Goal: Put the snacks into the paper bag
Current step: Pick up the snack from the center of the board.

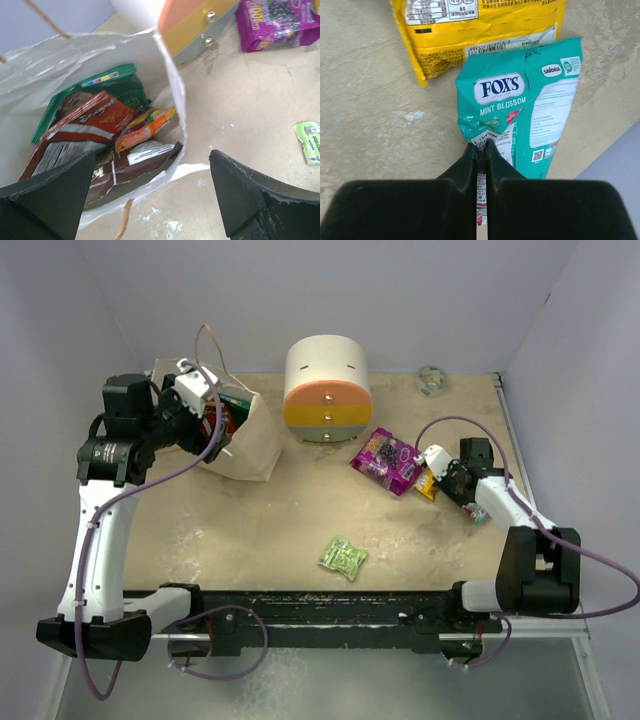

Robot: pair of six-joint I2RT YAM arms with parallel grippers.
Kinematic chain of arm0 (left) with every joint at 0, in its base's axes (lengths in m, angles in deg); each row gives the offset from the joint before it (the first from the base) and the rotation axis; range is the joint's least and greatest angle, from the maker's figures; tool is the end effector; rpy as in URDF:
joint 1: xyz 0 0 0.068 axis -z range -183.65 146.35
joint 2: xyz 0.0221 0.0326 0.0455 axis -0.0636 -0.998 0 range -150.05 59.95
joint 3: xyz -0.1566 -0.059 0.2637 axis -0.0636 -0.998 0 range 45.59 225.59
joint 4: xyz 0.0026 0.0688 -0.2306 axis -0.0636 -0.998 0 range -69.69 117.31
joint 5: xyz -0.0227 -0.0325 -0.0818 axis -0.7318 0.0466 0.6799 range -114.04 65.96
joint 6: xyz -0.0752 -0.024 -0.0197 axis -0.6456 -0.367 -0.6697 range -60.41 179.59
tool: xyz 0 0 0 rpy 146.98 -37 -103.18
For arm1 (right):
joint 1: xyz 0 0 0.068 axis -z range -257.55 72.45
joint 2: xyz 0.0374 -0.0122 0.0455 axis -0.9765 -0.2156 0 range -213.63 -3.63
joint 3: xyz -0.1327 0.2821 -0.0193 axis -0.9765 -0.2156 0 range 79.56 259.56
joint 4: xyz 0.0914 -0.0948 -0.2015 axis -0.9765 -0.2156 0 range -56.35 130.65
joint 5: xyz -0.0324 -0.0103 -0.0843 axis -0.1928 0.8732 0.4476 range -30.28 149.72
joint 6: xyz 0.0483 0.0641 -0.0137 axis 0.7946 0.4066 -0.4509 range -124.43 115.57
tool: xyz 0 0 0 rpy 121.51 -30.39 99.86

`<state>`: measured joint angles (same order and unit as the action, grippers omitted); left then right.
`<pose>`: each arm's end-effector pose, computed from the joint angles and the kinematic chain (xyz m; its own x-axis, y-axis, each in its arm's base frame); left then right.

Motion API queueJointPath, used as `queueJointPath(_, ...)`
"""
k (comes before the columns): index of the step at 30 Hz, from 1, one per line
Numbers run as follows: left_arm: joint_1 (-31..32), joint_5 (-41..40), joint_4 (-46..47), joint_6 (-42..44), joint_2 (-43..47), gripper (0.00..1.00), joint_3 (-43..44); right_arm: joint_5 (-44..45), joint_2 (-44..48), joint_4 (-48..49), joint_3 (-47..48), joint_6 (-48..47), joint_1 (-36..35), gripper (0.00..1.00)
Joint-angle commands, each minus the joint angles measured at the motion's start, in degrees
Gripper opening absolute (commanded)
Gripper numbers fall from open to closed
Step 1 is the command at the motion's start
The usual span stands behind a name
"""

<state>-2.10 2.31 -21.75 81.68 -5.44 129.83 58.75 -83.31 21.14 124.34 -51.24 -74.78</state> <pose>0.2021 -0.0367 0.4502 -0.3127 0.3456 -0.8848 0.5668 0.8154 0.1182 0.2662 -0.0116 0.2173 -0.5840 -0.7016 -0.4083 -0.5660 0.7125 -0.4147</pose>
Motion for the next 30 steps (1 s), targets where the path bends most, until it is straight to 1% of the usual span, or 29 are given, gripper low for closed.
queueJointPath(1, 5.4, -1.0, -0.4, 2.2, 0.0, 0.99, 3.3, -4.9, 4.7, -7.3, 4.7, 1.5, 0.3, 0.00)
queueJointPath(2, 7.5, -1.4, -0.7, 2.8, -0.1, 0.99, 3.4, -5.6, 5.6, -8.3, 5.2, 1.8, 0.3, 0.00)
queueJointPath(4, 9.1, -0.5, -1.2, 3.5, -0.7, 0.99, 3.8, -7.9, 7.8, -10.7, 6.5, 2.1, 0.3, 0.00)
queueJointPath(10, 11.3, 4.3, -2.7, 5.3, -3.1, 0.99, 6.1, -16.1, 11.2, -21.6, 12.1, 0.3, 0.3, 0.00)
queueJointPath(12, 12.1, 5.6, -3.4, 6.2, -3.9, 0.99, 6.8, -17.8, 12.1, -23.1, 14.9, 0.1, 0.3, 0.00)
queueJointPath(18, 16.4, 9.4, -2.7, 8.0, -6.5, 1.00, 6.7, -30.7, 14.1, -28.6, 19.9, 0.2, 0.2, 0.00)
queueJointPath(24, 23.5, 14.7, 1.9, 9.3, -7.0, 0.99, 3.1, -43.4, 13.7, -30.8, 24.5, 1.7, -0.8, 0.00)
queueJointPath(26, 26.3, 15.8, 3.2, 10.3, -8.0, 0.99, 3.0, -47.0, 12.9, -31.5, 26.6, 2.7, -2.2, 0.00)
queueJointPath(30, 31.1, 17.1, 3.0, 13.1, -12.0, 0.99, 5.0, -51.9, 11.9, -31.4, 30.6, 5.6, -6.6, 0.00)
